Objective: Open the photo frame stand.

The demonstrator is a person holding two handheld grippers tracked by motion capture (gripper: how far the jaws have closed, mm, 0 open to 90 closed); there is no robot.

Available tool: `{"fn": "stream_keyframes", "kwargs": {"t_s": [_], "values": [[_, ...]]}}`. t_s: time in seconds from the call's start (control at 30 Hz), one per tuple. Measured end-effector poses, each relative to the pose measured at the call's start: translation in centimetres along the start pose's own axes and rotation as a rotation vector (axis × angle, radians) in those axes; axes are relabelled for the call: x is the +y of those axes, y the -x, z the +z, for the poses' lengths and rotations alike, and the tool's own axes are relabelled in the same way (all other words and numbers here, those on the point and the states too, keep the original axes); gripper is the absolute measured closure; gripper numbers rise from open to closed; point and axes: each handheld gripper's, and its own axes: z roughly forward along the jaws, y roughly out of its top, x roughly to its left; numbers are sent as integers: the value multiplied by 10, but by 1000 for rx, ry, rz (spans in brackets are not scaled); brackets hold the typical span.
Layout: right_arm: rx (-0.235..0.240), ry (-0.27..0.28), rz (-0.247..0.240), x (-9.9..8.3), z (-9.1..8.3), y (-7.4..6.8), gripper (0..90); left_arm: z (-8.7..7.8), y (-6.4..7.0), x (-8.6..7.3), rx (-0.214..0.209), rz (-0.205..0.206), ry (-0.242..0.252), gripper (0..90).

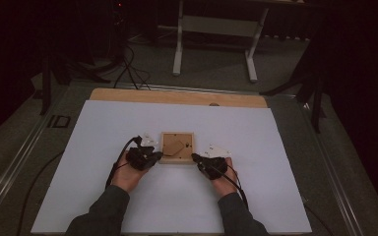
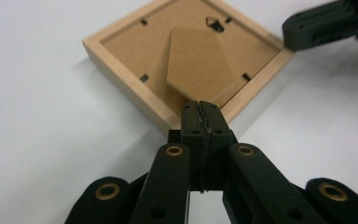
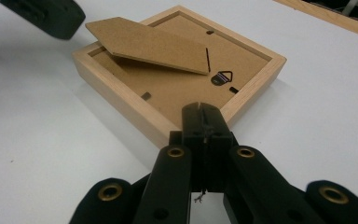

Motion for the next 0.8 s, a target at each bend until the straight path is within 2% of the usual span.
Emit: {"fn": "stream_keyframes", "kwargs": {"t_s": [0.23,0.53,0.8], "values": [[-1,1,-1,0,0,0,897,6,2,-1,5,10,-16,895],[-1,0,-2,0,0,0,897,10,3,3,15,2,-18,892],[-2,1,-1,0,0,0,897,7,3,13,-13,-17,25,838]]}}
